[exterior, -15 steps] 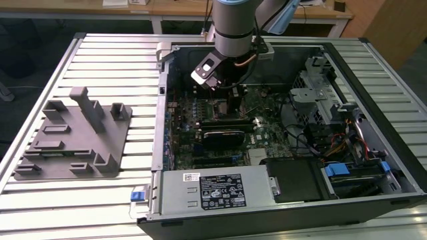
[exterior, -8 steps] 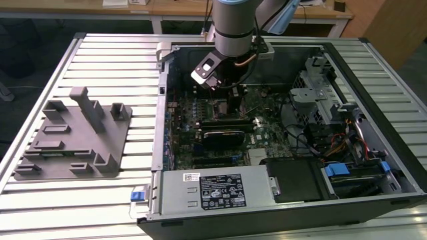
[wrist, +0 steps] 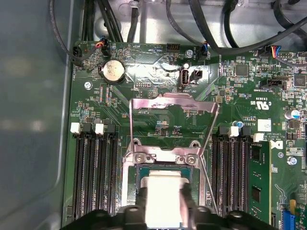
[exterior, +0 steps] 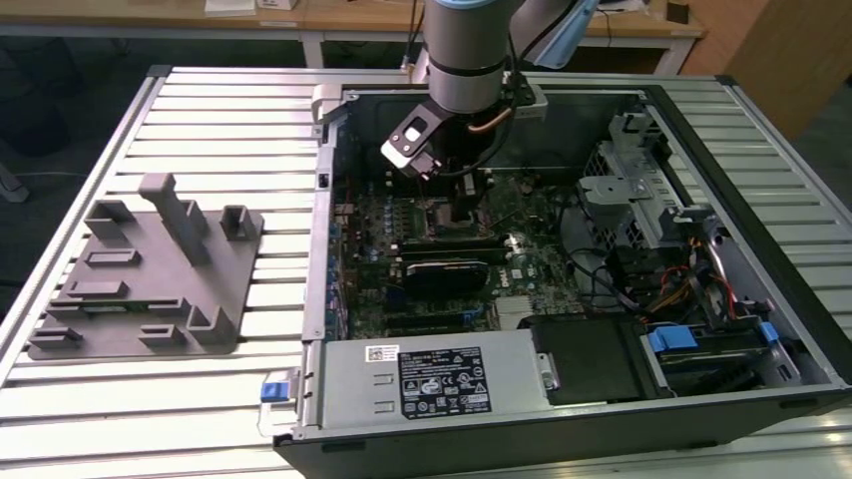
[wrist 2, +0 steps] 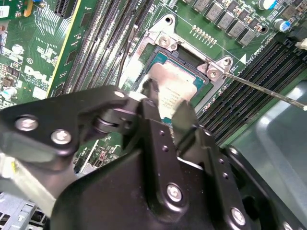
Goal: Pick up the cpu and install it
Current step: 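Place the cpu into insertion slot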
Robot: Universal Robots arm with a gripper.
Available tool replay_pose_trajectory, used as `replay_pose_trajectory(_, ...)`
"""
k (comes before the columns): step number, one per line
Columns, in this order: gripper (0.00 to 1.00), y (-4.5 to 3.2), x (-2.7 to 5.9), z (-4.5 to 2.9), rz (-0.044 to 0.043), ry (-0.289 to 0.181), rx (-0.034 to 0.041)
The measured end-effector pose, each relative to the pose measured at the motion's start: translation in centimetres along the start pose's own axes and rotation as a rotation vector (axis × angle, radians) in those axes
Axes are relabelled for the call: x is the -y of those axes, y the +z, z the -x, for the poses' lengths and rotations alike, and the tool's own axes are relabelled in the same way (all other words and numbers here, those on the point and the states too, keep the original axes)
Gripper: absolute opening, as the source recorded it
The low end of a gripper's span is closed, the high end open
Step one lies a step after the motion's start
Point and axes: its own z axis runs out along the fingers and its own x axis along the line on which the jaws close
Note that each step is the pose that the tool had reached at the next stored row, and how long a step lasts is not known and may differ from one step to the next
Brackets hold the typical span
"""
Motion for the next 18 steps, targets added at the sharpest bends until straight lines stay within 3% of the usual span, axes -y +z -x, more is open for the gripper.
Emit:
replay_pose_trajectory(2,0.29,0.0,0.0,0.0,0.0,0.0,0.0)
replay_pose_trajectory(3,0.29,0.0,0.0,0.0,0.0,0.0,0.0)
replay_pose_trajectory(7,0.12,-0.01,0.0,0.0,0.0,0.0,0.0)
replay_pose_trajectory(18,0.11,0.04,0.0,0.0,-0.0006,0.027,0.0018)
